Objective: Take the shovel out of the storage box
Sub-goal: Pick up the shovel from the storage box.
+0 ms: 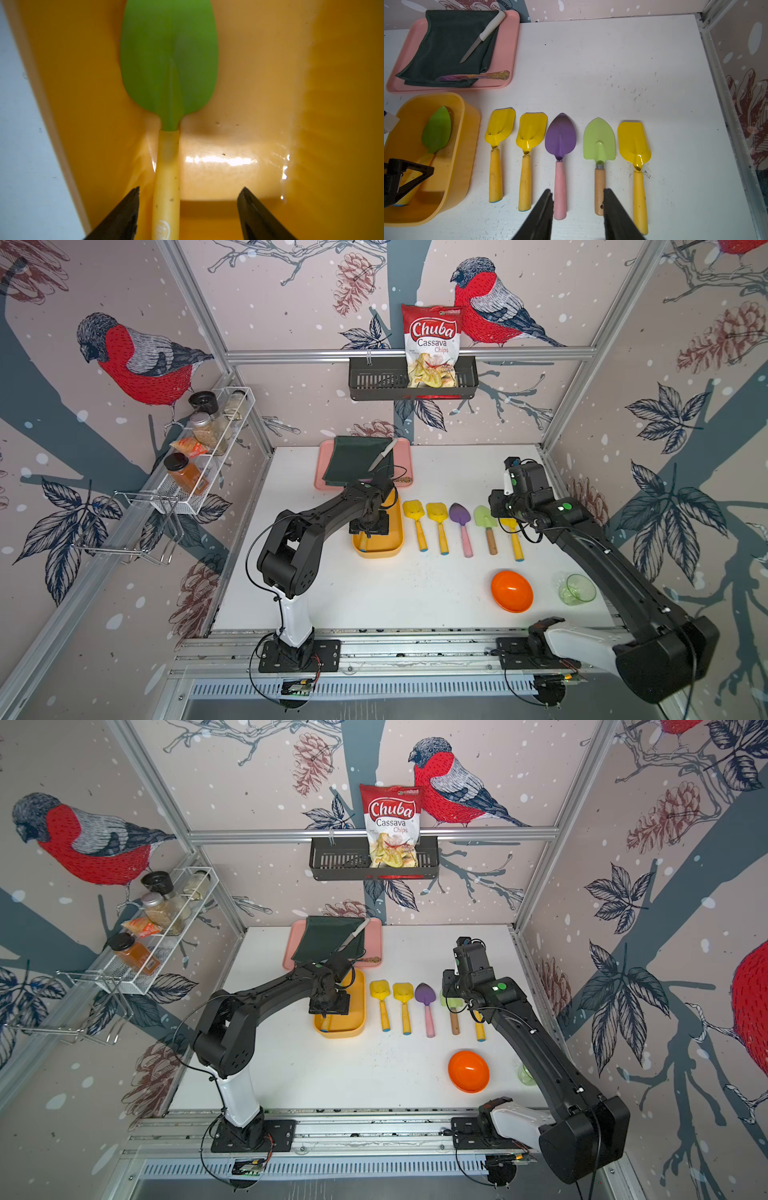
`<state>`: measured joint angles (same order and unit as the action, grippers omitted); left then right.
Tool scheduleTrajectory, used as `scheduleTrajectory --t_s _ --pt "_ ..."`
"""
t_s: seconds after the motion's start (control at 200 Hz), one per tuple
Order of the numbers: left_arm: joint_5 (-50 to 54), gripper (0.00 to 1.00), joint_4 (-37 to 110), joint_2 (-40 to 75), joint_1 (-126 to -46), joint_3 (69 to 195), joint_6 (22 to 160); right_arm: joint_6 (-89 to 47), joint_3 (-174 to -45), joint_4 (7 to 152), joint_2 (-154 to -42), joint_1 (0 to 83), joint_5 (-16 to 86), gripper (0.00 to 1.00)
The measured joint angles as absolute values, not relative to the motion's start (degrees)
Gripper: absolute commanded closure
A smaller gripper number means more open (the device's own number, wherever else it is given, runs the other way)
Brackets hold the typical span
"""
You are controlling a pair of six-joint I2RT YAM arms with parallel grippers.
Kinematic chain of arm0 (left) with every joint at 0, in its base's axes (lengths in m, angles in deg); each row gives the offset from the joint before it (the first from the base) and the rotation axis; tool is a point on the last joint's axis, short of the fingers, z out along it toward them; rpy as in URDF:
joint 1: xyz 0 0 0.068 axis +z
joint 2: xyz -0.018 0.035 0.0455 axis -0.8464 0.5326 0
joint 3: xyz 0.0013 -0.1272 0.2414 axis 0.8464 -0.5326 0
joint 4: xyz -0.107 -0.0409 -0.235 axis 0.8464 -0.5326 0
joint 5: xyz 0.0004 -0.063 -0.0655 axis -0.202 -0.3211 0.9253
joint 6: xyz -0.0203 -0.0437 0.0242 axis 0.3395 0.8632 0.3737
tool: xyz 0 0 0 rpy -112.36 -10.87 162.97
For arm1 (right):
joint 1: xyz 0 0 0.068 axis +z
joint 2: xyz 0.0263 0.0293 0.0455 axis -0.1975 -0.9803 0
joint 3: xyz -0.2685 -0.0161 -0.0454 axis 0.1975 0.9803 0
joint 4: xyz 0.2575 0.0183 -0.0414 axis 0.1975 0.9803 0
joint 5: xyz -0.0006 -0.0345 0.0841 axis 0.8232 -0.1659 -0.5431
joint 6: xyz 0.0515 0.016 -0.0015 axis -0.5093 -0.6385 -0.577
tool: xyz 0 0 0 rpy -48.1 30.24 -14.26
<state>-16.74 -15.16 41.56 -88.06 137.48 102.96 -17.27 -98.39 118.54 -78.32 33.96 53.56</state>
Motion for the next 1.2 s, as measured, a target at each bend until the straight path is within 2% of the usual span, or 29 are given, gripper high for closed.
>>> scheduleTrajectory --t_s 0.125,0.33,0.405,0.485,0.595,0.65,0.725,0.805,0.895,1.051,1.201 --pt "-18.11 0.23 -15.86 42.32 -88.06 136.78 103.39 -17.27 -97.74 116.58 -78.65 33.96 51.50 0.56" --pt "-15.99 0.38 -14.03 44.40 -88.06 135.99 102.76 -17.25 -97.50 114.85 -79.85 33.94 49.49 0.56" --pt "-15.88 0.47 -13.46 45.80 -88.06 136.85 102.67 -17.23 -97.41 114.50 -80.14 33.94 49.32 0.56" --pt "-15.91 0.68 -13.22 46.85 -88.06 137.79 102.34 -17.23 -96.91 113.80 -80.53 33.94 49.06 0.56" --pt "-15.69 0.73 -12.98 48.36 -88.06 138.97 100.92 -17.25 -96.29 113.60 -81.18 33.94 48.09 0.57" --pt "-15.58 0.82 -13.00 48.86 -88.03 139.45 101.32 -17.32 -95.88 113.36 -81.23 33.96 47.85 0.56" --pt "-15.51 0.89 -13.00 48.97 -88.03 139.78 100.86 -17.51 -95.40 112.95 -81.21 33.96 47.37 0.57" --pt "-15.49 0.91 -13.02 48.92 -88.03 139.89 100.84 -18.41 -94.85 112.23 -81.01 34.07 46.46 0.56" --pt "-14.73 1.00 -12.87 48.18 -87.99 139.89 100.84 -18.59 -94.28 111.37 -80.77 34.44 45.38 0.57" --pt "-12.12 1.00 -9.65 41.52 -87.68 138.38 100.84 -18.78 -93.23 108.53 -80.77 35.99 40.79 0.56" --pt "-2.18 1.00 0.05 30.08 -85.28 132.89 101.78 -20.29 -90.98 102.04 -80.77 37.09 30.26 0.54"
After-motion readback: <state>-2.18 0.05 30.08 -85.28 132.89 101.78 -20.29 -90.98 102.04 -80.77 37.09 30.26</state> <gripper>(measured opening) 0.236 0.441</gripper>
